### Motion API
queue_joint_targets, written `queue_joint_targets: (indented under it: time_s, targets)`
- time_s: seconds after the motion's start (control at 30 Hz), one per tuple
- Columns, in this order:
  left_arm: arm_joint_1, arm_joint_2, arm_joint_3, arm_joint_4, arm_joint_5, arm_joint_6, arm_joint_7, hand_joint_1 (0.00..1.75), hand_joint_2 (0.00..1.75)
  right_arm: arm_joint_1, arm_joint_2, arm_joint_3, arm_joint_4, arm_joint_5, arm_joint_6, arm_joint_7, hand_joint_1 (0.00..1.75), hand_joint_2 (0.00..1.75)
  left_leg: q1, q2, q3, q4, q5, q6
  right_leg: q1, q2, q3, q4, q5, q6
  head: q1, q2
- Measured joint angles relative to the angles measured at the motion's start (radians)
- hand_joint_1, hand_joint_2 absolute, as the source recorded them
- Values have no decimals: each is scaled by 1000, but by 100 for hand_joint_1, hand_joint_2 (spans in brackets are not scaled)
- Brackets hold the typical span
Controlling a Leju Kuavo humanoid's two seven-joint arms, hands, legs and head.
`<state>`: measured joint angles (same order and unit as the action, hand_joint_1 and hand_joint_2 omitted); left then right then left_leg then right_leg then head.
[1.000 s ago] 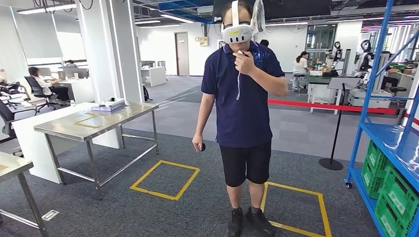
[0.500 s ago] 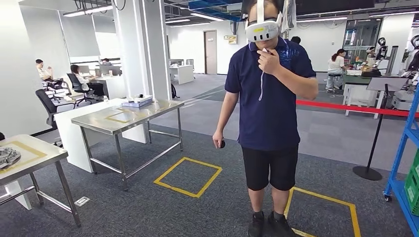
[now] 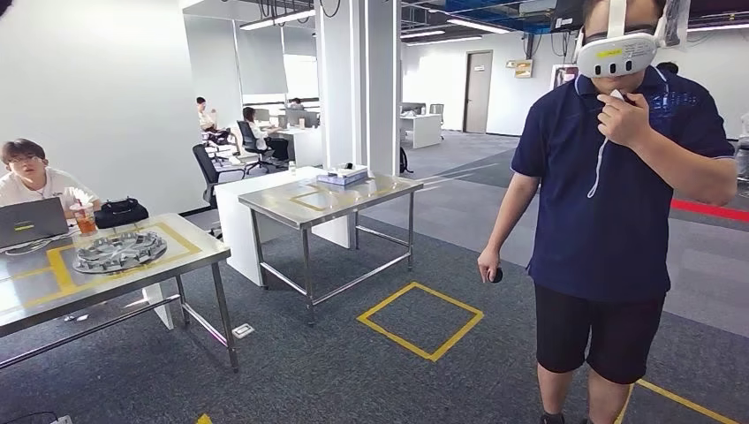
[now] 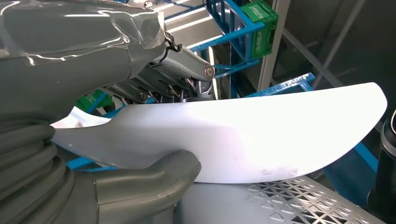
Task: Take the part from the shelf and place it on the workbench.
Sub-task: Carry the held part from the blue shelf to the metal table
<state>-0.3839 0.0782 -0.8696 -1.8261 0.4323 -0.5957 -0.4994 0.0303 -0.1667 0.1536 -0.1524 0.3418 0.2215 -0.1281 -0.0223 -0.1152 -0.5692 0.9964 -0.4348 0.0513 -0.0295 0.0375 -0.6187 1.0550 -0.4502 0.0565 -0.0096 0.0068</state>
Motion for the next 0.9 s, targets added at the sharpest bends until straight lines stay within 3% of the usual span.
queue_joint_targets:
  time_s: [0.07, 0.13, 0.2, 0.27, 0.33, 0.37, 0.4, 0.43, 0.5, 0.57, 0.63, 0.67, 0.73, 0.77, 0.8, 0.87, 0.9]
  targets:
    - [2, 2, 0, 0, 1, 1, 0, 131, 175, -5, 2, 0, 2, 1, 0, -3, 0, 0, -2, -16, -7, 10, -9, -8, 1, 12, 20, -39, 10, -18, 0, 0]
    - [4, 6, -1, 0, 1, 3, -1, 131, 175, -10, 6, 0, 3, 3, -2, -6, 0, 0, -1, -23, -10, 14, -15, -13, 3, -6, 25, -41, 7, -37, -2, 0]
    - [5, 8, 0, -1, -2, 3, -2, 131, 175, -10, 7, 0, 3, 7, -6, -9, 0, 0, 0, 17, -27, 52, -39, -22, 1, -25, 32, -43, 2, -51, -6, 0]
    - [7, 10, 1, -2, -5, 3, -4, 131, 175, -6, 7, 1, 3, 11, -9, -11, 0, 0, 4, 82, -87, 169, -95, -32, 7, -45, 38, -43, -5, -62, -9, 0]
    - [11, 11, 1, -2, -6, 4, -4, 131, 175, -3, 8, 1, 3, 14, -10, -12, 0, 0, 11, 109, -158, 294, -136, -36, 14, -70, 43, -43, -12, -67, -9, 0]
    - [13, 12, 1, -2, -6, 4, -4, 131, 175, -2, 7, 1, 3, 14, -10, -12, 0, 0, 12, 111, -174, 313, -131, -35, 17, -82, 46, -43, -15, -69, -9, 0]
    - [15, 12, 1, -2, -6, 4, -5, 131, 175, -2, 7, 1, 3, 15, -10, -13, 0, 0, 11, 114, -168, 291, -107, -31, 20, -95, 50, -43, -19, -69, -10, 0]
    - [16, 12, 2, -3, -6, 4, -5, 131, 175, -2, 8, 1, 3, 15, -9, -15, 0, 0, 8, 123, -141, 233, -71, -22, 25, -108, 57, -43, -23, -71, -10, 0]
    - [15, 12, 5, -7, -7, 4, -5, 131, 175, -3, 12, 1, 3, 17, -7, -19, 0, 0, -12, 180, -69, 92, -16, 8, 32, -131, 69, -45, -33, -71, -9, 0]
    - [14, 12, 9, -12, -8, 4, -5, 131, 175, -3, 16, 2, 3, 18, -5, -21, 0, 0, -31, 219, -35, 25, -9, 27, 35, -158, 76, -48, -40, -66, -8, 0]
    - [16, 13, 12, -15, -9, 5, -5, 131, 175, -5, 16, 2, 3, 19, -4, -21, 0, 0, -31, 193, -26, 10, -8, 32, 36, -185, 84, -53, -44, -59, -9, 0]
    - [18, 13, 13, -17, -9, 4, -5, 131, 175, -7, 16, 2, 3, 20, -4, -21, 0, 0, -26, 176, -16, -4, -2, 34, 35, -173, 87, -51, -48, -56, -8, 0]
    - [15, 11, 14, -18, -13, 3, -4, 131, 175, -8, 16, 3, 3, 20, -3, -19, 0, 0, -13, 146, 5, -29, 14, 37, 30, -106, 64, 7, -74, -55, -7, 0]
    - [11, 10, 14, -15, -14, 1, -4, 131, 175, -6, 14, 3, 3, 20, -3, -16, 0, 0, -9, 131, 6, -34, 17, 36, 25, -68, 33, 66, -98, -55, -6, 0]
    - [6, 10, 14, -10, -16, -2, -6, 131, 175, -4, 13, 3, 4, 20, -2, -14, 0, 0, -5, 115, 6, -34, 19, 36, 20, -49, -5, 136, -122, -53, -5, 0]
    - [0, 10, 13, 4, -17, -10, -10, 131, 175, 0, 10, 3, 5, 20, 2, -10, 0, 0, 1, 79, 6, -32, 17, 30, 10, -40, -62, 223, -141, -37, -3, 0]
    - [-2, 11, 13, 9, -17, -14, -12, 131, 175, 2, 10, 3, 5, 21, 5, -10, 0, 0, 6, 62, 7, -29, 15, 24, 3, -39, -65, 213, -125, -23, -2, 0]
